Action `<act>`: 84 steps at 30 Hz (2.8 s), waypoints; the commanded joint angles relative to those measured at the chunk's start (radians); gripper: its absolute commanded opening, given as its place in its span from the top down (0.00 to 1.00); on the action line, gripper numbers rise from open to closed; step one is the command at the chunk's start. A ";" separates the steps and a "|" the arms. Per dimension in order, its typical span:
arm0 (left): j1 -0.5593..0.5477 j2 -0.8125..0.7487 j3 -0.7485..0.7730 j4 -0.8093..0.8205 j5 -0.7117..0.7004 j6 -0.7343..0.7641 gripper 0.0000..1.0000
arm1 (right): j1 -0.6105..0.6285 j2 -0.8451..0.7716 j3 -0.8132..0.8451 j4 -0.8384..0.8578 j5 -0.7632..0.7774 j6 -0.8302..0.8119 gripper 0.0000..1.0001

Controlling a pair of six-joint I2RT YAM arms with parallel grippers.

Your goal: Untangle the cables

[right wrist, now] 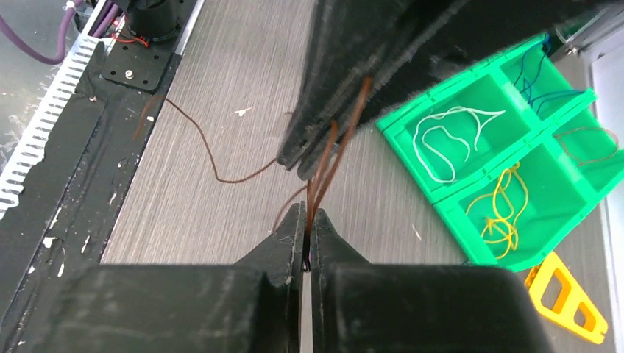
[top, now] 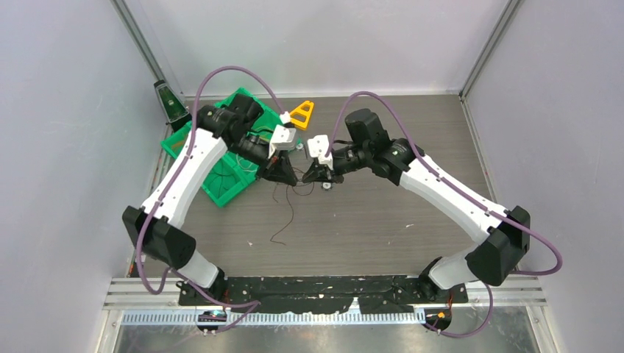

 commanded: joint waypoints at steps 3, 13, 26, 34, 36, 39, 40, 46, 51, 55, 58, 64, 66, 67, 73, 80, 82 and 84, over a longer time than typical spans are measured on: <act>0.056 -0.271 -0.265 0.543 -0.089 -0.426 1.00 | 0.002 0.027 0.072 -0.020 0.072 0.092 0.94; 0.077 -0.454 -0.565 1.018 -0.218 -0.636 0.79 | -0.007 0.011 0.055 0.111 0.066 0.315 0.95; 0.047 -0.467 -0.513 0.866 -0.224 -0.490 0.28 | -0.021 0.021 0.070 0.144 0.050 0.329 0.94; -0.021 -0.405 -0.521 1.007 -0.319 -0.605 0.64 | -0.023 0.012 0.047 0.281 0.018 0.446 0.95; -0.027 -0.398 -0.514 1.010 -0.316 -0.615 0.81 | -0.022 0.013 0.046 0.297 0.019 0.471 0.95; -0.034 -0.413 -0.531 0.993 -0.306 -0.583 1.00 | -0.026 0.011 0.050 0.309 0.015 0.502 0.95; -0.034 -0.417 -0.533 0.978 -0.310 -0.570 1.00 | -0.028 0.010 0.048 0.312 0.014 0.505 0.94; 0.136 -0.426 -0.520 0.887 -0.243 -0.616 1.00 | -0.095 0.014 0.063 0.251 0.019 0.534 0.57; 0.346 -0.414 -0.565 0.900 -0.252 -0.525 1.00 | -0.171 0.022 0.065 0.159 0.042 0.536 0.19; 0.494 -0.317 -0.528 0.957 -0.264 -0.486 1.00 | -0.188 0.021 0.062 0.111 0.069 0.516 0.11; 0.578 -0.234 -0.490 1.017 -0.282 -0.471 1.00 | -0.192 0.024 0.081 0.088 0.081 0.519 0.09; 0.707 -0.105 -0.478 1.037 -0.233 -0.311 1.00 | -0.204 0.014 0.111 0.081 0.121 0.533 0.04; 0.727 -0.068 -0.492 1.003 -0.216 -0.230 1.00 | -0.214 0.017 0.115 0.078 0.128 0.540 0.04; 0.730 -0.048 -0.493 0.969 -0.211 -0.180 1.00 | -0.224 0.021 0.119 0.075 0.131 0.544 0.03; 0.730 0.008 -0.531 0.754 -0.263 0.104 1.00 | -0.276 0.070 0.162 0.001 0.128 0.617 0.03; 0.692 0.122 -0.492 0.719 -0.523 0.208 1.00 | -0.288 0.075 0.115 -0.008 0.145 0.607 0.02; 0.687 0.153 -0.463 0.698 -0.561 0.225 1.00 | -0.288 0.082 0.113 -0.015 0.161 0.608 0.02; 0.681 0.174 -0.450 0.701 -0.603 0.236 1.00 | -0.290 0.098 0.128 -0.034 0.180 0.624 0.02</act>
